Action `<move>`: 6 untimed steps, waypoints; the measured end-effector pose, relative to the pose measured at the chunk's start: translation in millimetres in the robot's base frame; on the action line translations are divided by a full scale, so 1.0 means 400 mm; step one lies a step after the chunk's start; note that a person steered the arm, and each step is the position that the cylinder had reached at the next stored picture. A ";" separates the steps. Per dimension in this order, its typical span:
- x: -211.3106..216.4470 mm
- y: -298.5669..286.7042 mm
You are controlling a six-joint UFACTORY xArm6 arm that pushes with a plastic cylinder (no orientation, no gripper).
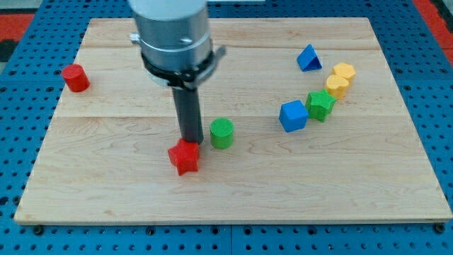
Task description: Push the red star to the bottom left of the green circle
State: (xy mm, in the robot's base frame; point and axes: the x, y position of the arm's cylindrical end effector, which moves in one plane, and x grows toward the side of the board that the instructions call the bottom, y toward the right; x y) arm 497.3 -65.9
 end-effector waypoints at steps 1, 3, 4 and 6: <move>-0.007 -0.121; 0.042 0.030; 0.035 -0.319; -0.065 -0.597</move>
